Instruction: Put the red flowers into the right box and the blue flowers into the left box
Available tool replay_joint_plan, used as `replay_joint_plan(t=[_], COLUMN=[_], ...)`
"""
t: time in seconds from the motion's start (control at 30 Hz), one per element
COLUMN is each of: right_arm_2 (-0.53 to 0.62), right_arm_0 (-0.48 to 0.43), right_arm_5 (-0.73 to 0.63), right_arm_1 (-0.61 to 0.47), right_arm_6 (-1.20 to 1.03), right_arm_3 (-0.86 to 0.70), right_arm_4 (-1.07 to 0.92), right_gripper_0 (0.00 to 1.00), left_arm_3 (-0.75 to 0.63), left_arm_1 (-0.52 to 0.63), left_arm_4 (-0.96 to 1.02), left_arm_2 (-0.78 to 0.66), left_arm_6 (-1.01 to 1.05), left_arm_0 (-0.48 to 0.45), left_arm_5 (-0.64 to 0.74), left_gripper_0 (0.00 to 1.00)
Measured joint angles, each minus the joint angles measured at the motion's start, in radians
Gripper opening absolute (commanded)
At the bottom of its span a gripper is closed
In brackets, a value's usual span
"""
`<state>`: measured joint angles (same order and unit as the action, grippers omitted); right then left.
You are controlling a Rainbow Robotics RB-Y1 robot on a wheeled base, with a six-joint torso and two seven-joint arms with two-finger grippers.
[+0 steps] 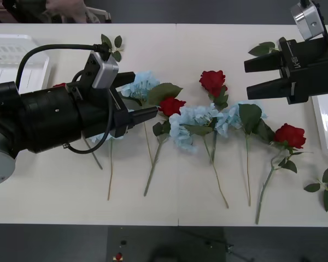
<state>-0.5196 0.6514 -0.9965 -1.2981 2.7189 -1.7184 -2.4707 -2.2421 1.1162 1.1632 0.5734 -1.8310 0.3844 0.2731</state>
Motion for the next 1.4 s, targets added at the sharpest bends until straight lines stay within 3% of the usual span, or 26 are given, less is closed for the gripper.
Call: replay_joint_plan(t=[0.03, 1.4], right_arm_2=[0.000, 0.000], right_arm_0=[0.000, 0.000], right_arm_5=[0.000, 0.000], right_arm_1=[0.000, 0.000], right_arm_6=[0.000, 0.000], right_arm_3=[0.000, 0.000], right_arm_4=[0.000, 0.000], right_gripper_0=[1.00, 1.00], left_arm_3=[0.000, 0.000], left_arm_1=[0.000, 0.000], left_arm_4=[0.000, 0.000], left_arm_2=[0.000, 0.000], left_arm_6=[0.000, 0.000], left_arm_0=[0.000, 0.000], left_arm_5=[0.000, 0.000], left_gripper_0=[1.00, 1.00])
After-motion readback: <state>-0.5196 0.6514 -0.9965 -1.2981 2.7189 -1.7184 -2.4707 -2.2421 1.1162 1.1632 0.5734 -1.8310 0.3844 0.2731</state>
